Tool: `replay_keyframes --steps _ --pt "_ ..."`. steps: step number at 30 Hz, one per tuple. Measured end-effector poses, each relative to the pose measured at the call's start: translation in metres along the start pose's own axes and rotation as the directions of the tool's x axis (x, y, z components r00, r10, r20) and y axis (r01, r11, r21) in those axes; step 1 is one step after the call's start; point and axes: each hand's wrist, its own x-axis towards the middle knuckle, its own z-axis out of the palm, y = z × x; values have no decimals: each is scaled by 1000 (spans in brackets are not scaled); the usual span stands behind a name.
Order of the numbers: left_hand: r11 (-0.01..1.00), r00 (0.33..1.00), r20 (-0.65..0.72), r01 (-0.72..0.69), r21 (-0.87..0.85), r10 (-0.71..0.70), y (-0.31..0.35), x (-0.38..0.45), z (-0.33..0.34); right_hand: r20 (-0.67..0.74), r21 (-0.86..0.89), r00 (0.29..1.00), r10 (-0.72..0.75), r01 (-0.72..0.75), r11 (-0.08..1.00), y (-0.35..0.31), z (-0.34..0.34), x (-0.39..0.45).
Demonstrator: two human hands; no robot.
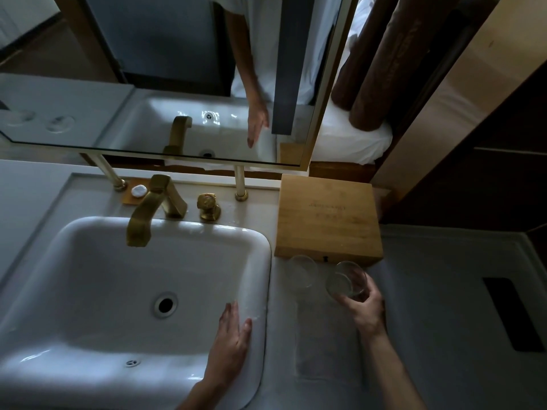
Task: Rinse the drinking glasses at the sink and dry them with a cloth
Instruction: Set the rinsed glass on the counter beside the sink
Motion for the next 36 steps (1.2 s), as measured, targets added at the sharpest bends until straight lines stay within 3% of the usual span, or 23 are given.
replay_keyframes --steps 15,22,28,31,34,36 --pt "1000 1000 9 -11 19 10 2 -2 -5 29 48 999 39 -40 998 3 0 -3" --pt "1000 999 43 -8 20 7 1 0 -5 32 49 984 173 -174 983 11 -1 3" --pt "999 987 157 44 -13 -41 4 13 -15 -97 59 961 258 -253 966 15 7 -2" --pt "993 979 206 28 -114 -4 3 13 -26 -167 53 947 274 -269 962 19 11 -11" --pt "965 980 173 136 -222 -98 -16 19 -32 -222 -32 945 240 -253 967 16 10 -23" --pt "972 982 161 133 -192 -102 -18 12 -41 -250 -79 944 216 -242 967 16 9 -33"
